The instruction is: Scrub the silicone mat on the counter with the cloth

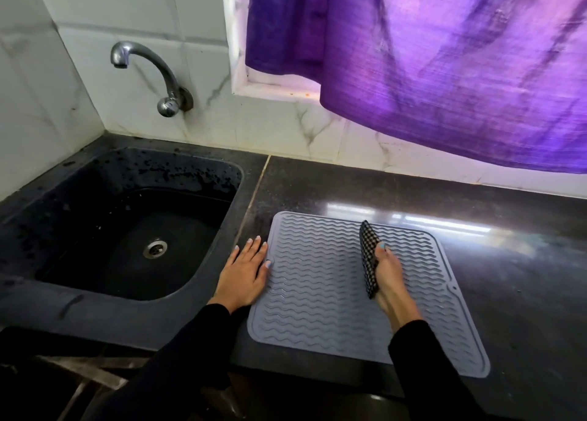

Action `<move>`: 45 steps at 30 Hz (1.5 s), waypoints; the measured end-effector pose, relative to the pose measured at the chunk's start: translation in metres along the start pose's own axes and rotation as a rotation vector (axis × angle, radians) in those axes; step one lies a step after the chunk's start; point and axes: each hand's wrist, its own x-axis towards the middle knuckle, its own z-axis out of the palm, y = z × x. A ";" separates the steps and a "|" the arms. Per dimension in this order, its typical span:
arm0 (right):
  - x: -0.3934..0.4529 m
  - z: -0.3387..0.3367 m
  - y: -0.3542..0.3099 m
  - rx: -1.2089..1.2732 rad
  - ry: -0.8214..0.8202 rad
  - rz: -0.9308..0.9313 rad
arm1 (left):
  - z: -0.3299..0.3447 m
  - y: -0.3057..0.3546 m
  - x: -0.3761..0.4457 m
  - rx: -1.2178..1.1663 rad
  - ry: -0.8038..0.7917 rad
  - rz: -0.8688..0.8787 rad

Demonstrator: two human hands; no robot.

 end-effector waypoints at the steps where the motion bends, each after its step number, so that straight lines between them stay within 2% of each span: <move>1: -0.006 0.007 -0.006 -0.079 0.019 -0.070 | 0.001 0.000 0.000 -0.007 0.004 0.000; 3: -0.028 0.027 -0.014 -0.268 -0.038 -0.281 | 0.003 0.001 -0.001 -0.006 0.024 0.002; 6: -0.059 0.067 0.010 -0.668 -0.258 -0.512 | 0.005 0.002 -0.003 0.027 0.053 0.001; 8: -0.067 0.082 0.031 -0.919 -0.238 -0.665 | 0.005 0.002 -0.002 0.046 0.064 0.007; 11: -0.068 0.081 0.035 -1.041 -0.268 -0.661 | 0.007 0.000 0.000 0.030 0.089 0.019; 15: -0.056 0.079 0.036 -1.043 -0.282 -0.723 | 0.009 -0.002 -0.001 0.013 0.119 0.028; 19: -0.047 0.076 0.032 -0.913 -0.374 -0.627 | 0.005 0.000 0.000 -0.013 0.098 0.023; 21: -0.036 0.074 0.024 -0.731 -0.434 -0.500 | 0.003 -0.001 0.002 -0.034 0.054 0.011; 24: -0.028 0.068 -0.002 -0.095 -0.434 -0.088 | -0.004 -0.003 0.003 -0.075 -0.034 0.005; 25: -0.029 0.066 -0.007 0.022 -0.387 -0.017 | -0.005 -0.003 0.001 -0.081 -0.055 0.013; 26: -0.032 0.064 -0.012 0.020 -0.349 -0.030 | -0.007 -0.004 -0.001 -0.072 -0.066 0.025; 28: -0.049 0.061 -0.017 -0.257 -0.321 -0.220 | -0.007 -0.004 -0.009 -0.030 -0.053 0.047; 31: -0.082 0.074 0.002 -0.721 -0.454 -0.454 | -0.005 -0.001 -0.021 0.016 0.004 0.062; 33: -0.103 0.084 0.021 -0.994 -0.389 -0.639 | -0.003 -0.001 -0.022 0.035 0.026 0.072; 34: -0.108 0.087 0.028 -1.071 -0.363 -0.651 | -0.001 -0.002 -0.022 0.045 0.039 0.073; 39: -0.102 0.089 0.031 -1.172 -0.363 -0.687 | 0.003 -0.004 -0.022 0.101 0.054 0.074; 43: -0.096 0.088 0.029 -1.169 -0.368 -0.635 | 0.004 -0.004 -0.021 0.067 0.072 0.065; 45: -0.090 0.087 0.031 -1.089 -0.410 -0.695 | 0.003 -0.002 -0.021 0.066 0.068 0.064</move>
